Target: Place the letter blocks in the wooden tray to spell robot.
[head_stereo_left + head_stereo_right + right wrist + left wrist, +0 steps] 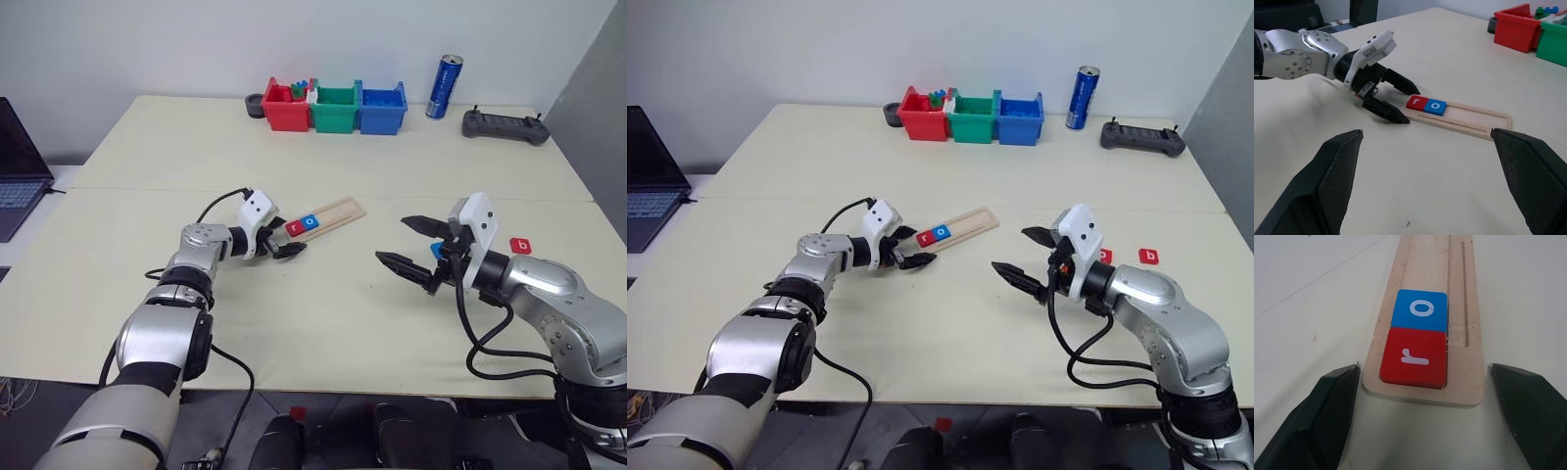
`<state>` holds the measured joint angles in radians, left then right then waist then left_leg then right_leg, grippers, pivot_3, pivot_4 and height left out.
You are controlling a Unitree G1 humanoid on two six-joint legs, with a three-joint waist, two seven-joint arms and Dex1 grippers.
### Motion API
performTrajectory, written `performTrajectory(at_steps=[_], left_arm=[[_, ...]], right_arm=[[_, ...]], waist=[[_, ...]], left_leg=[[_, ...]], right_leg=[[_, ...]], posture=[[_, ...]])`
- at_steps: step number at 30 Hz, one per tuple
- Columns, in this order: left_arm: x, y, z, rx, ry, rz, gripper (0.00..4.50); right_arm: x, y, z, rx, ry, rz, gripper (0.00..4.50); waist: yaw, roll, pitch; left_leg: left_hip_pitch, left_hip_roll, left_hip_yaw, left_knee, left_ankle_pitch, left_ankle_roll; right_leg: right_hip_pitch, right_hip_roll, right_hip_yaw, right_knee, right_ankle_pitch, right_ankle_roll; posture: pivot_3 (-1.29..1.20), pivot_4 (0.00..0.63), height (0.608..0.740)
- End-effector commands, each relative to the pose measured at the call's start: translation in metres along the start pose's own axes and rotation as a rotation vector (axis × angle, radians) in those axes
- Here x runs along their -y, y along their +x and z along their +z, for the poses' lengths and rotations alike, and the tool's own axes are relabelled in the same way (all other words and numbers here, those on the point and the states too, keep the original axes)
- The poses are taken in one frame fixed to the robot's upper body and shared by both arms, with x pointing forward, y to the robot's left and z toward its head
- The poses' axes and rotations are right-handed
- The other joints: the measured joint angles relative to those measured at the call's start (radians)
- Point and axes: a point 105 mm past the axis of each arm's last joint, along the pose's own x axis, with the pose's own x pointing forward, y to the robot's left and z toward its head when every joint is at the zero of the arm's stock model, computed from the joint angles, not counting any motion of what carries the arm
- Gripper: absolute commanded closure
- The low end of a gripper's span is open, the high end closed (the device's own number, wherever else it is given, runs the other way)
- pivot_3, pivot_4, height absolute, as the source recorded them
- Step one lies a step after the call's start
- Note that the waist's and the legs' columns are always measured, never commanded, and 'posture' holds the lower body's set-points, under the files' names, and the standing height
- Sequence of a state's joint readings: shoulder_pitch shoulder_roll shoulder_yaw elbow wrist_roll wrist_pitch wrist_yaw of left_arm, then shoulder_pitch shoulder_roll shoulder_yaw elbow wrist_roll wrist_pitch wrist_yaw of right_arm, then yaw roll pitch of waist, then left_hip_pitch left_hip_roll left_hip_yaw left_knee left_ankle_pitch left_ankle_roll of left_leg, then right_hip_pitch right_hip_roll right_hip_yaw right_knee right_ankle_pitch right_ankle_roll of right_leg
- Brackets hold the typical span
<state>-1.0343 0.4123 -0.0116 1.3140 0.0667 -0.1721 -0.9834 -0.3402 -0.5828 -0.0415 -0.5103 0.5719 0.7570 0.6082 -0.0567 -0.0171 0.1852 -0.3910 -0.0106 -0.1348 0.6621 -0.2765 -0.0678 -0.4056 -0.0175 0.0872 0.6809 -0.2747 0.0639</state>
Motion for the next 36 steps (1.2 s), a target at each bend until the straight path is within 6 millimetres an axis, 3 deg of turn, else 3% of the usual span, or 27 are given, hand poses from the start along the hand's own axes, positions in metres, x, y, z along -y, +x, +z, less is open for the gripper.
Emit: performTrajectory(at_steps=[1, 5, 10, 19, 24, 31, 36], left_arm=[[0.001, 0.003, -0.005, -0.044, -0.006, 0.007, 0.0], [0.004, 0.006, -0.005, -0.049, -0.006, -0.012, 0.0], [0.005, 0.008, 0.001, -0.038, -0.009, -0.025, 1.07], [0.005, 0.006, 0.003, -0.035, 0.034, -0.034, 1.08], [0.019, 0.007, 0.01, 0.009, 0.085, -0.152, 1.08], [0.056, 0.002, 0.018, 0.107, 0.181, -0.44, 1.08], [0.077, 0.008, 0.028, 0.173, 0.275, -0.522, 1.08]], right_arm=[[-0.001, -0.006, 0.016, 0.044, -0.043, -0.011, 0.05], [0.002, -0.006, 0.018, 0.047, -0.049, -0.02, 0.05], [0.001, -0.006, 0.018, 0.043, -0.057, -0.01, 0.0], [0.003, -0.006, 0.017, 0.041, -0.065, -0.009, 0.0], [0.004, -0.01, 0.014, 0.029, -0.08, -0.022, 0.0], [0.003, -0.045, 0.007, -0.017, -0.118, -0.012, 0.0], [0.001, -0.071, -0.017, -0.112, -0.126, 0.048, 0.0]], waist=[[0.0, 0.0, 0.0], [0.0, 0.0, 0.0], [0.001, 0.0, 0.0], [0.001, 0.0, 0.0], [0.001, 0.0, 0.0], [0.002, 0.0, 0.0], [0.003, 0.0, 0.0]], left_leg=[[0.0, 0.0, 0.0, 0.0, 0.0, 0.0], [0.001, 0.0, 0.0, 0.0, 0.0, 0.0], [0.001, -0.001, 0.0, 0.0, 0.0, 0.0], [0.001, -0.001, 0.0, 0.0, 0.0, 0.0], [0.0, -0.001, 0.0, 0.0, 0.0, 0.0], [-0.001, -0.001, 0.0, 0.0, 0.0, 0.0], [-0.001, -0.001, 0.0, 0.0, 0.0, 0.0]], right_leg=[[0.0, 0.0, 0.0, 0.0, 0.0, 0.0], [0.001, 0.0, 0.0, 0.0, 0.0, 0.0], [0.001, -0.001, 0.0, 0.0, 0.0, 0.0], [0.001, -0.001, 0.0, 0.0, 0.0, 0.0], [0.0, -0.001, 0.0, 0.0, 0.0, 0.0], [0.0, -0.001, 0.0, -0.001, 0.0, 0.0], [0.0, -0.001, 0.0, -0.001, 0.0, 0.0]], posture=[[0.0, 0.15, 0.74], [0.0, 0.15, 0.74], [0.0, 0.15, 0.74], [0.0, 0.15, 0.74], [0.0, 0.15, 0.74], [0.0, 0.15, 0.74], [0.0, 0.15, 0.74]])
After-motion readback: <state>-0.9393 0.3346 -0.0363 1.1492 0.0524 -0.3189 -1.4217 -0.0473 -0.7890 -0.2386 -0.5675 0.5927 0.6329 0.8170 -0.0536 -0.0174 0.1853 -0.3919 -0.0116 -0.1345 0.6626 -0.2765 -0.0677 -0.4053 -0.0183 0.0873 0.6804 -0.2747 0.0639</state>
